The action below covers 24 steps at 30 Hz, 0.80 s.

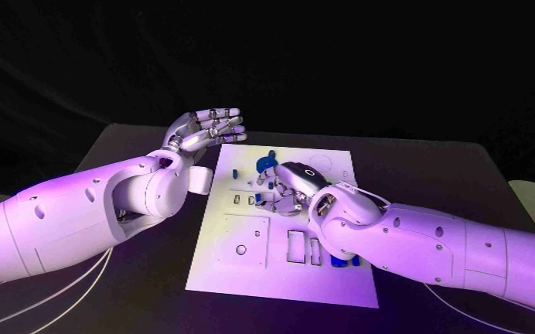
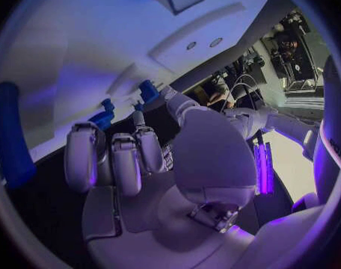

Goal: Assemble the parts on the task board

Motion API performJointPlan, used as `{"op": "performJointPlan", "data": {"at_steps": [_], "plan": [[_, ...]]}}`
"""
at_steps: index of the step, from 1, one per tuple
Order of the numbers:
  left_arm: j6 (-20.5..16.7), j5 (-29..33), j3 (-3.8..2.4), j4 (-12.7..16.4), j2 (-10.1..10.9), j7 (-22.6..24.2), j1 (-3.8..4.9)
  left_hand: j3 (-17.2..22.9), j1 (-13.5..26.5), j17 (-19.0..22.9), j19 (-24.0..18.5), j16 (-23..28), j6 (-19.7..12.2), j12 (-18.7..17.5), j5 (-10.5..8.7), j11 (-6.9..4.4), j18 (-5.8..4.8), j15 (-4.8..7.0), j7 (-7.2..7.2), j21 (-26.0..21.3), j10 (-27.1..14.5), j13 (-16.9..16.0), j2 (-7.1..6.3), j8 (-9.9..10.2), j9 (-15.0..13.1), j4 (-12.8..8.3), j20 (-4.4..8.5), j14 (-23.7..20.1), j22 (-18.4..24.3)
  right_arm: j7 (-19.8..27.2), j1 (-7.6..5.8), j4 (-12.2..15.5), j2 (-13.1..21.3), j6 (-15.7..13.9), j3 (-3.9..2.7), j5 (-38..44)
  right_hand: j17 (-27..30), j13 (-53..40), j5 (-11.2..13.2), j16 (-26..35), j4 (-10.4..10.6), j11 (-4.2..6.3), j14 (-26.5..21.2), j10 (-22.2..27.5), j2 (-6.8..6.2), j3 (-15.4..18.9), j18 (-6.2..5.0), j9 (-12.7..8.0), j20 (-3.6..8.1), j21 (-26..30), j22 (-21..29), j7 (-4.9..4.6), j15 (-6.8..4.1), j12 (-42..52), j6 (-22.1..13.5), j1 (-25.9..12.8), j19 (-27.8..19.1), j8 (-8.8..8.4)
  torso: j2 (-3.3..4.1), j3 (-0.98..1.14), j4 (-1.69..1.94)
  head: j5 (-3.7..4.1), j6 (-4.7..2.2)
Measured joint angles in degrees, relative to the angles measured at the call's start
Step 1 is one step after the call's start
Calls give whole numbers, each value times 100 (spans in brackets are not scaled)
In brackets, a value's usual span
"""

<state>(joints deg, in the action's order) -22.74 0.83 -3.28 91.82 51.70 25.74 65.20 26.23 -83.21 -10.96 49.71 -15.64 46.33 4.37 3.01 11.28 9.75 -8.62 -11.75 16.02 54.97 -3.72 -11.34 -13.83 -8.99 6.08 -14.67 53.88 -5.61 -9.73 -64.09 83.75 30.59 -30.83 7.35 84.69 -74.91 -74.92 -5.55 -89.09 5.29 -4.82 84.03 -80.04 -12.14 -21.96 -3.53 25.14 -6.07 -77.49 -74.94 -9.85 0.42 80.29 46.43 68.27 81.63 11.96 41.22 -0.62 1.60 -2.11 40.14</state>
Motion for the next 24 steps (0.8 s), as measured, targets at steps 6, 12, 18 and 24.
{"op": "performJointPlan", "data": {"at_steps": [6,12,18,24], "plan": [[176,-491,0,-176,1,-226,0,-328,561,-277,528,-430,333,299,0,-222,-2,241,-47,292,769,-124,-48,-137,-75,328,159,790,-76,481,-155,463,558,-245,-58,-422,-4,0,-62,54,-7,-40,0,84,139,7,0,0,-71,216,1,-6,0,-103,-6,170,-113,-2,-32,6,-21,-31,-20],[392,-1263,0,-312,-19,-597,-1,-482,724,-1222,1750,-2071,935,963,32,-718,-3,812,302,1237,1920,-494,110,-570,-331,596,749,2341,-525,1222,-530,834,1280,-219,-81,-1305,-3,182,-264,242,-38,-24,0,447,294,-108,-132,22,-63,685,272,0,0,-457,85,325,-390,-2,-91,18,-73,-78,-27],[869,-1997,-1,-409,-37,-1402,6,-648,1065,-3444,2421,-4253,781,1227,22,-809,-3,935,401,1977,2008,-728,161,-616,-395,903,984,2978,-965,1680,-861,1009,1901,-159,-89,-2216,-3,215,-439,244,-15,-20,0,450,307,-130,-132,71,-70,748,320,30,0,-476,260,338,-400,145,-154,29,-112,-127,-3],[1493,-2924,6,-515,-99,-2598,80,-816,1260,-4400,2582,-5155,660,1653,22,-810,-3,984,398,2776,1843,-1125,255,-724,-538,1004,1061,2962,-1589,1917,-1052,937,2298,-159,-90,-3051,-3,249,-522,304,-4,2,0,472,307,-141,-132,112,-38,823,380,56,0,-504,286,338,-431,198,-218,68,-131,-178,64]]}}
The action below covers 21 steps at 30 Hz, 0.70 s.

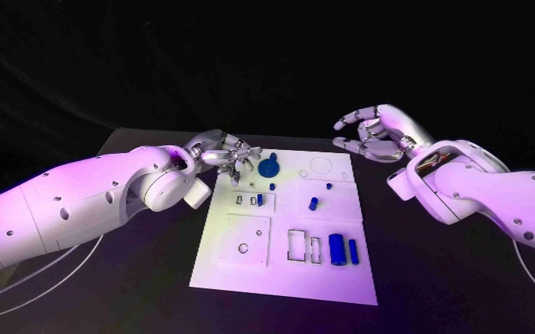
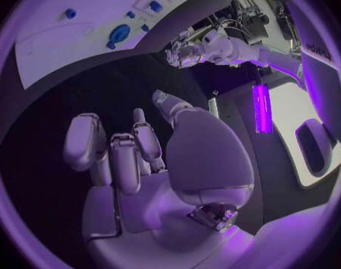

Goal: Assemble the parts on the task board

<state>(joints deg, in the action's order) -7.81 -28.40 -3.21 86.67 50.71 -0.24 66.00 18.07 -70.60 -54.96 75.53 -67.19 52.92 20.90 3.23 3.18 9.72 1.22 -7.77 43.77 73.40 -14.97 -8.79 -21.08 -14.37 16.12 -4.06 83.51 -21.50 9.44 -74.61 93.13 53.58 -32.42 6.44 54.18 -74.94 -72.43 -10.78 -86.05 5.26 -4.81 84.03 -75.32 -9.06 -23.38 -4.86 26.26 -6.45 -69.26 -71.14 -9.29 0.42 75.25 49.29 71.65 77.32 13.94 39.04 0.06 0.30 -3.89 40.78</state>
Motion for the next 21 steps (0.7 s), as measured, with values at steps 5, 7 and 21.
{"op": "performJointPlan", "data": {"at_steps": [5,7,21], "plan": [[408,-1010,0,-136,-230,-931,173,-196,234,-517,-154,-465,-241,1115,0,-42,1,-1,57,730,-310,-861,173,-487,-344,22,46,-40,-683,93,-63,-154,160,-8,14,-493,99,271,-44,219,20,59,0,183,-38,-20,-95,57,40,513,410,0,0,-239,-1,-38,-265,111,-36,21,1,-20,45],[588,-1450,18,-186,-333,-1295,223,-266,298,-860,-185,-720,-320,1795,0,-63,2,35,96,1058,-348,-1441,237,-760,-517,42,77,-4,-1026,119,-71,-201,179,-10,20,-640,108,280,-44,219,20,59,0,183,-38,-20,-95,57,40,515,423,0,0,-239,-1,-38,-265,111,-44,31,1,-26,53],[1497,-2959,191,-620,-956,-2524,534,-638,510,-1999,-80,-1663,-494,4563,0,-300,-89,194,334,2369,33,-4056,375,-2041,-1321,71,181,52,-2540,173,-88,-349,162,-8,42,-988,230,395,-66,310,62,57,0,264,-77,21,-93,73,44,695,553,22,0,-343,-23,-77,-330,133,-60,54,3,-38,90]]}}
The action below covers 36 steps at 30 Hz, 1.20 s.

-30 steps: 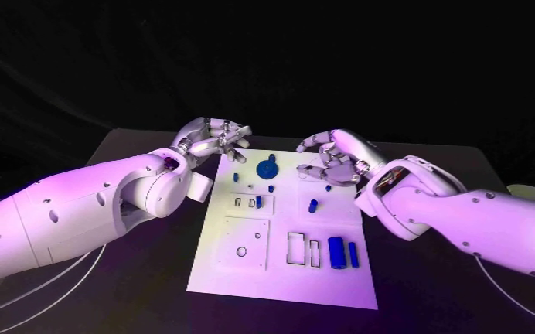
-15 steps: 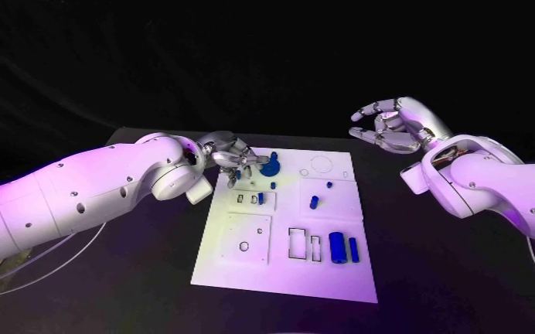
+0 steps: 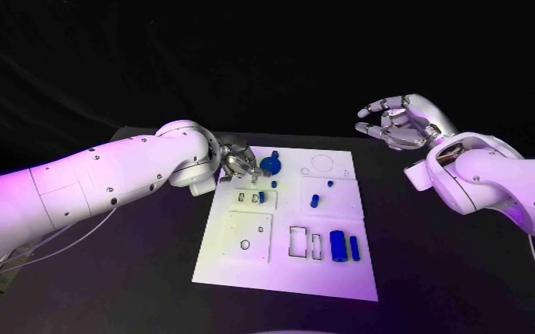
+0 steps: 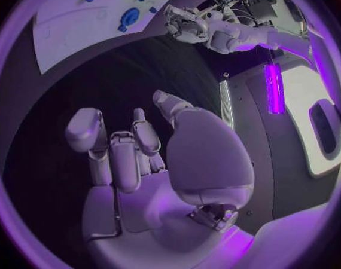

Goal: Assemble the parts on the task board

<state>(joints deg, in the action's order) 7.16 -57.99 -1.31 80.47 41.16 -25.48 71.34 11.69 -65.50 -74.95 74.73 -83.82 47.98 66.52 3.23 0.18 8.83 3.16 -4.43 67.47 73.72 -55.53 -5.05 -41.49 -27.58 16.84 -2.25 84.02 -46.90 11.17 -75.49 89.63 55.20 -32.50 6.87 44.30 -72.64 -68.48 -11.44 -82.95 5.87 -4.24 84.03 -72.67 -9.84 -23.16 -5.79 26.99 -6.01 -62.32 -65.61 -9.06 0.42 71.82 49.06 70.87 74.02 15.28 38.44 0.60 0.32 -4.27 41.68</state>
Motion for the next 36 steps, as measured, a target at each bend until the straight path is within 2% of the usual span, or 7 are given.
{"op": "performJointPlan", "data": {"at_steps": [2,4,6,9,14,19,36], "plan": [[101,-66,7,-52,-52,-63,26,-12,25,0,6,0,-33,2,0,-26,0,12,26,4,-98,49,25,-69,-55,4,6,12,0,-6,0,-42,-10,1,3,-25,440,436,0,273,41,6,-31,353,-8,5,-164,30,10,507,415,8,-26,-406,-60,-8,-287,62,3,-1,1,6,5],[221,-139,23,-110,-114,-129,56,-24,53,0,54,0,-100,-44,0,-17,-71,24,6,69,-210,142,53,-114,-105,-8,54,1,-85,-8,0,-97,-25,4,14,-95,2008,1759,0,1357,112,-34,-615,1387,-22,-65,-406,49,-14,1948,1541,-28,-23,-1714,-214,-22,-1079,89,4,-1,4,9,8],[317,-196,38,-141,-156,-176,76,-24,60,0,155,-73,-149,-64,0,-8,-89,32,3,162,-258,202,110,-130,-147,-8,69,-8,-238,-5,0,-145,-47,9,21,-199,3404,2318,0,2583,143,-147,-1382,1919,-64,-198,-406,31,-83,2603,1983,-116,57,-2386,-334,28,-1482,86,4,-3,9,14,16],[456,-281,55,-167,-206,-239,95,-41,42,1,262,-156,-191,-64,-10,-28,-90,32,4,275,-278,214,139,-166,-189,5,69,-8,-427,31,1,-225,-97,27,32,-432,4045,3167,0,3833,176,-335,-2278,2519,-116,-439,-405,-23,-308,3507,2576,-220,325,-3382,-573,135,-2171,38,5,-3,14,15,34],[631,-395,71,-209,-278,-309,110,-116,67,1,381,-242,-190,21,-22,-28,-177,32,4,423,-278,127,164,-248,-259,1,71,-8,-680,138,8,-331,-161,74,44,-846,4771,4257,0,5249,152,-655,-3599,2887,-138,-571,-307,-130,-668,4592,3324,-210,797,-4359,-639,177,-3060,67,13,-3,12,-4,54],[778,-497,100,-289,-371,-360,119,-256,117,1,554,-362,-169,202,-22,-56,-177,52,25,609,-155,-74,214,-342,-356,3,102,12,-1003,275,17,-406,-217,132,50,-1222,5349,5153,-23,5844,58,-734,-3768,2680,-111,-537,-359,-348,-939,5115,3853,-210,895,-4832,-639,205,-3137,15,14,-3,12,-9,68],[971,-560,211,-525,-607,-425,119,-260,117,2,554,-361,-169,223,-22,-59,-264,72,25,647,-141,-114,214,-342,-376,7,101,-8,-1097,478,46,-500,-310,210,68,-1686,5629,5579,-110,6043,-52,-776,-3745,2681,-81,-477,-397,-492,-979,5312,4126,-210,919,-4941,-639,235,-3097,-45,16,-9,-3,-1,81]]}}
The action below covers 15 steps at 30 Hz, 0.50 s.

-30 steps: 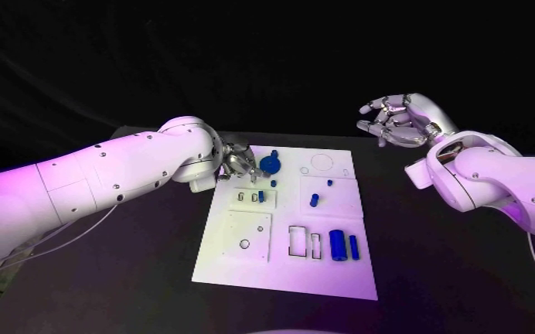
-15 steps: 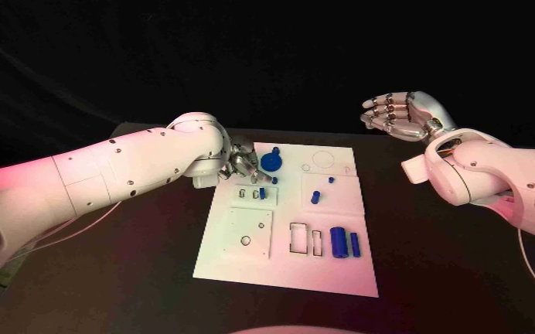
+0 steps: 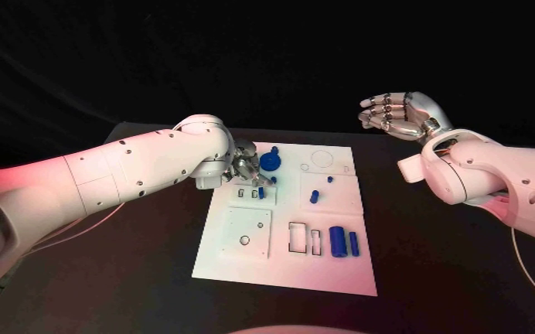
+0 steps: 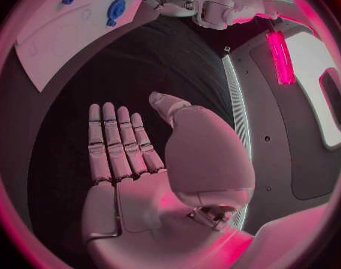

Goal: Assemble the parts on the task board

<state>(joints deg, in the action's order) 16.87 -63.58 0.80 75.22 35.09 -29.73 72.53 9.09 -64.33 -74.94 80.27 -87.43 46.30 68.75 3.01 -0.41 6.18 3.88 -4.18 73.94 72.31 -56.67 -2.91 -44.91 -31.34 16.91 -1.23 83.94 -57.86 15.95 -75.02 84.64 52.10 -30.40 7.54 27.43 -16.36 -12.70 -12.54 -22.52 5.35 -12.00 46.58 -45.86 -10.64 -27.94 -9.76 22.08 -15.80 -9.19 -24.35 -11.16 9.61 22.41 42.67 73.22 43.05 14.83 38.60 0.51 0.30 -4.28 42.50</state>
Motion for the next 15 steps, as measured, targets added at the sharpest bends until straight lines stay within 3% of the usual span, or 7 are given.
{"op": "performJointPlan", "data": {"at_steps": [15], "plan": [[248,2,34,-99,-79,-27,-2,0,-41,1,20,0,-21,-1,0,0,1,0,21,23,0,46,41,0,-14,0,20,0,-52,37,11,-20,-27,-5,7,-62,157,189,-23,134,-38,0,-64,0,33,41,0,-68,-20,145,172,0,63,0,0,-33,-20,0,-2,-3,7,22,48]]}}
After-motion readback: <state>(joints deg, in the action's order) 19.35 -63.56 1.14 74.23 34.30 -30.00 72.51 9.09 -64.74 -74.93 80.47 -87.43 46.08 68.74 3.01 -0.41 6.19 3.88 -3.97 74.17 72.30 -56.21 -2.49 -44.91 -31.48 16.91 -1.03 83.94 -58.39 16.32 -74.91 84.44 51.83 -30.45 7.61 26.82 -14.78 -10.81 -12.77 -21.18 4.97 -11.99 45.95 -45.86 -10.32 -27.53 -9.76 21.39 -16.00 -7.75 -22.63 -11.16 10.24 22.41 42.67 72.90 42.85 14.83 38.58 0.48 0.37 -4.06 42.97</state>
